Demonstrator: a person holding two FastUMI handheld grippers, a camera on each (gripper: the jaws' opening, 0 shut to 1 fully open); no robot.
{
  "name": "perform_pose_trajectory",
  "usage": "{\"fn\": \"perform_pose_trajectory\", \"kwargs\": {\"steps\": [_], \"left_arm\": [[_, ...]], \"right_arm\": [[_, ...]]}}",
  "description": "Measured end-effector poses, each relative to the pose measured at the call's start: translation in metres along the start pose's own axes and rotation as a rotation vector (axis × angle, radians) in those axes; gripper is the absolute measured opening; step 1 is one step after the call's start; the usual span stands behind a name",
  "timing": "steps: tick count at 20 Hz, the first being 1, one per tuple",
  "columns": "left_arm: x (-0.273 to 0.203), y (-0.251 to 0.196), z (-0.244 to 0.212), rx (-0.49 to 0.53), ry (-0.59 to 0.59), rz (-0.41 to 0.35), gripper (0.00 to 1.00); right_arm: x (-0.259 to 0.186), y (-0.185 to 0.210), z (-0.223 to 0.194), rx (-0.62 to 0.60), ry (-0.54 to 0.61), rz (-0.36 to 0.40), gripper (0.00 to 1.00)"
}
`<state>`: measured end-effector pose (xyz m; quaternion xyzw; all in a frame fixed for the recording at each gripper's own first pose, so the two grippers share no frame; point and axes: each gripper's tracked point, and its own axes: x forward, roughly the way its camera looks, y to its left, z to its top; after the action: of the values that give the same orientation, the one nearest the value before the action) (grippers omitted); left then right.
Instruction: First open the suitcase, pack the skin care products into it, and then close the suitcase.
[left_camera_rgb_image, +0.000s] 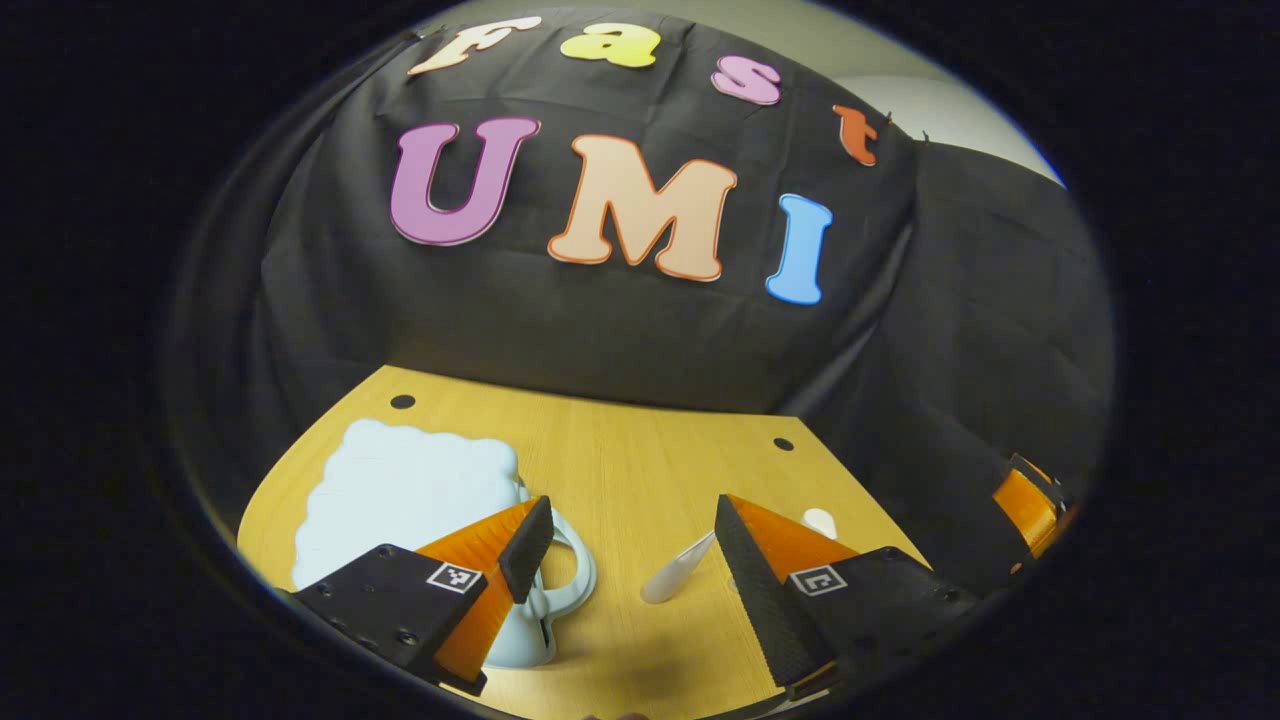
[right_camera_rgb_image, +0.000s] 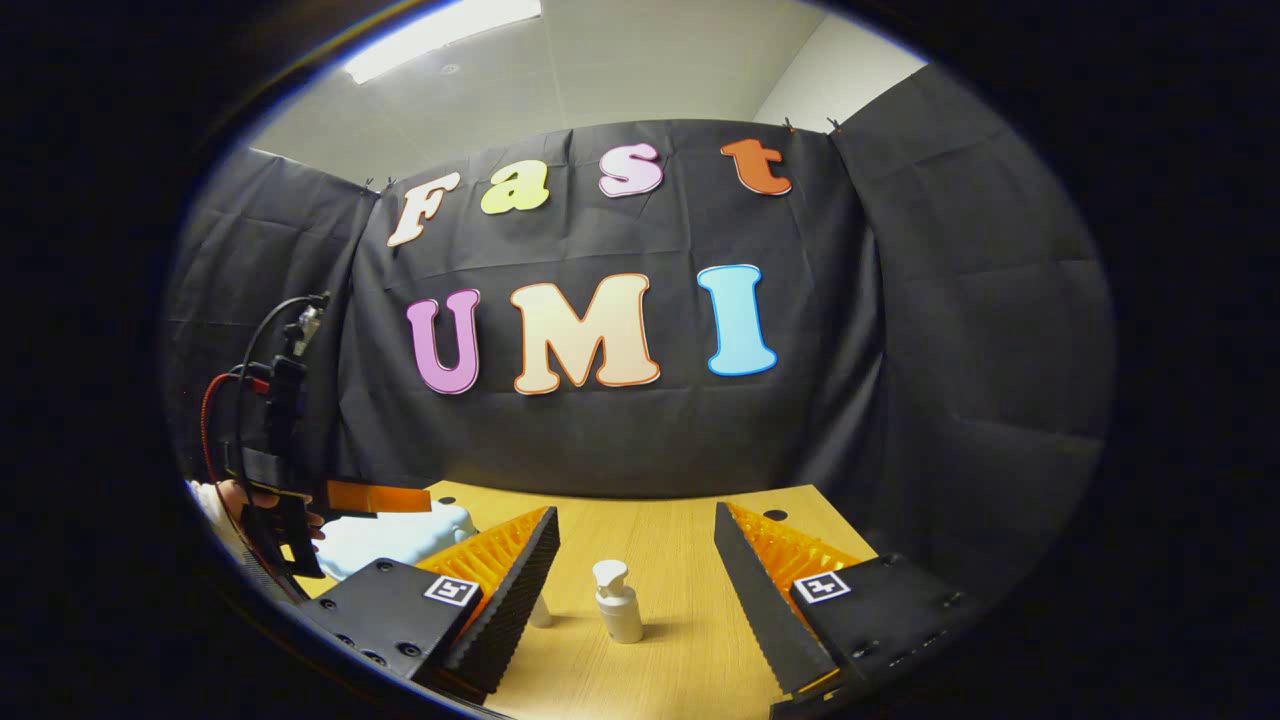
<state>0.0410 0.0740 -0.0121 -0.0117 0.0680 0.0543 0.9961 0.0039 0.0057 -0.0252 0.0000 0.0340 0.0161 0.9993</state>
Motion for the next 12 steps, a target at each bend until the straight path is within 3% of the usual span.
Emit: {"fn": "perform_pose_trajectory", "kwargs": {"steps": [4,12], "left_arm": [[0.039,0.013,-0.024,-0.070,0.149,0.000,0.96],[0.100,0.028,-0.069,-0.057,0.398,0.095,0.96]], "right_arm": [[-0.003,0.000,-0.005,-0.009,0.015,0.001,0.98],[-0.012,-0.008,-0.018,-0.013,0.047,-0.014,0.98]]}}
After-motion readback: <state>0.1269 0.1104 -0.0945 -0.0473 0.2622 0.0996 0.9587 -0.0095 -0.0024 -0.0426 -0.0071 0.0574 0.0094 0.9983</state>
